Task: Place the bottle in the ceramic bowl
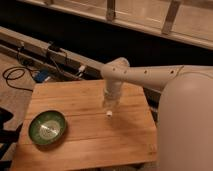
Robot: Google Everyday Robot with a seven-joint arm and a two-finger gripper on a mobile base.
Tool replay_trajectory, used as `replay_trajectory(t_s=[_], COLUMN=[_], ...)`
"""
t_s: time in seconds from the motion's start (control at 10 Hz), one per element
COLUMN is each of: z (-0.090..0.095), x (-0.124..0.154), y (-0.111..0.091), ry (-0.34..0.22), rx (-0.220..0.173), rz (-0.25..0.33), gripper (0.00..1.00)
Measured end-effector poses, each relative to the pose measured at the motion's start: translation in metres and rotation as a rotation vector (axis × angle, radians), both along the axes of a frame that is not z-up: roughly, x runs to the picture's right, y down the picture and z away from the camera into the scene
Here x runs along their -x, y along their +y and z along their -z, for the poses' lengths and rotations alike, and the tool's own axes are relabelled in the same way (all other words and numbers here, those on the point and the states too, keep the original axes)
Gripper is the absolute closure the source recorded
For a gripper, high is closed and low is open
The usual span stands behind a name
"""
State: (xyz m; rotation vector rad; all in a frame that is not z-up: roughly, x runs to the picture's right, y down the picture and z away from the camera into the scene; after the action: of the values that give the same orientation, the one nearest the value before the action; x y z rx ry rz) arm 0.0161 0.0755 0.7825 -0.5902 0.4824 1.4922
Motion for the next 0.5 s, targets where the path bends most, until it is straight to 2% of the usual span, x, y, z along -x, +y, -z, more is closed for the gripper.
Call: replay_trajectory(t_s=[0.1,0.2,0.3,0.5], z=[0.009,0.020,0.026,0.035], x=[0.016,0.042,0.064,0.098], y=[-0.012,-0.023,-0.027,-0.025], ry=[-0.037,-0.094,-0.148,-0.244], rx=[-0.027,-0.057,-0.074,-0.095], rz=[0.039,0.102,0.156,0.224], gripper=[1.00,1.00,1.00,1.00])
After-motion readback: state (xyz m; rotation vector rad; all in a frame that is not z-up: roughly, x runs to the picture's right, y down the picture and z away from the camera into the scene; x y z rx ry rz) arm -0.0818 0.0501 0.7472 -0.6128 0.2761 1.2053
